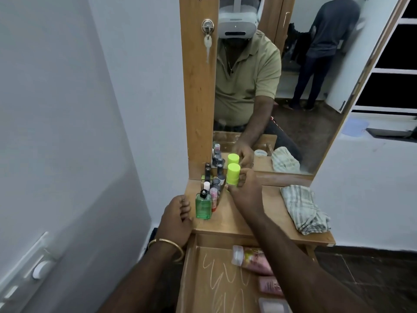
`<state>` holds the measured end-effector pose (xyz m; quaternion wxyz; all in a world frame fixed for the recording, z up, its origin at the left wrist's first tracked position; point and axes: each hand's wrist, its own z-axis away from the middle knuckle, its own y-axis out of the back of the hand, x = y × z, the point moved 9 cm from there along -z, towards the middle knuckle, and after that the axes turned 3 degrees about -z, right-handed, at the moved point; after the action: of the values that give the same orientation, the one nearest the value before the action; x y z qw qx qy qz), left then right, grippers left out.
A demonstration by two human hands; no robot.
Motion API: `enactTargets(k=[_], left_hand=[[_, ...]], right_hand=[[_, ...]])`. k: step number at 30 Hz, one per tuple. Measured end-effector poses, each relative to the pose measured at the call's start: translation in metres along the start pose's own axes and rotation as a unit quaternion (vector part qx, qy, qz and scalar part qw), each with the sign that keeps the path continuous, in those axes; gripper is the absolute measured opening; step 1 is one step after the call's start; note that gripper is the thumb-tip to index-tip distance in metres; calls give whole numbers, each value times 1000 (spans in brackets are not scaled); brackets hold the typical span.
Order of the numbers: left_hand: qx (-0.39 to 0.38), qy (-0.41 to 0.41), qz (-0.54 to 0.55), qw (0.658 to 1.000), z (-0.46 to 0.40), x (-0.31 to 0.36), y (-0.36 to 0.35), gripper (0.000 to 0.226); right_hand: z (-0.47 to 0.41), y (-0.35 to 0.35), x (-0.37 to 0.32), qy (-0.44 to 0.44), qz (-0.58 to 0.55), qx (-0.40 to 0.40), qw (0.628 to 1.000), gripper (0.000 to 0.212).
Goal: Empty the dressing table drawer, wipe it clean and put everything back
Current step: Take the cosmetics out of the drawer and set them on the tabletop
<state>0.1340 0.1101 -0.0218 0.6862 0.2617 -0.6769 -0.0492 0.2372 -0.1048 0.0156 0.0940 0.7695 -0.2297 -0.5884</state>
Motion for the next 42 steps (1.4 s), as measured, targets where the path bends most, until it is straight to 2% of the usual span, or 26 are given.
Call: enactTargets(k=[7,10,13,15,16,18,19,21,23,26,29,35,42], left_hand=[[-4,9,9,1000,1,-1,0,47],[18,28,63,997,6,0,3,48],[132,28,106,985,23,8,23,38],[198,-17,101,975,44,23,33,29],[206,-44,94,973,56,31,31,25],[170,-106,67,977,77,47,10,19],[122,-137,39,982,86,55,-7,16],[-23,-180,-52,982,101,60,-61,11],[-163,-192,-147,957,114,51,-118,17],[-256,-203,-258,909,125,34,-170,41],[-260,-201,-342,881,127,32,-187,40],[-251,-163,-363,882,120,25,-197,36],[-266,-163,-418,853,125,22,-206,39]], right_hand=[[-5,-7,6,-13,5,1,1000,56],[-2,-3,6,-19,7,-7,1000,66],[6,14,1,-17,10,-20,1000,67],[13,29,-3,-16,3,-33,999,65],[18,37,-4,-15,2,-37,999,64],[28,54,-7,-6,1,-40,999,61],[33,61,-9,-1,-4,-40,999,59],[43,75,-10,2,-21,-43,999,56],[53,86,-9,-1,-35,-51,998,54],[67,102,-7,-6,-44,-61,997,52],[76,119,1,-16,-43,-64,997,50],[83,139,17,-35,-44,-58,997,47],[91,136,13,-33,-31,-64,997,49]])
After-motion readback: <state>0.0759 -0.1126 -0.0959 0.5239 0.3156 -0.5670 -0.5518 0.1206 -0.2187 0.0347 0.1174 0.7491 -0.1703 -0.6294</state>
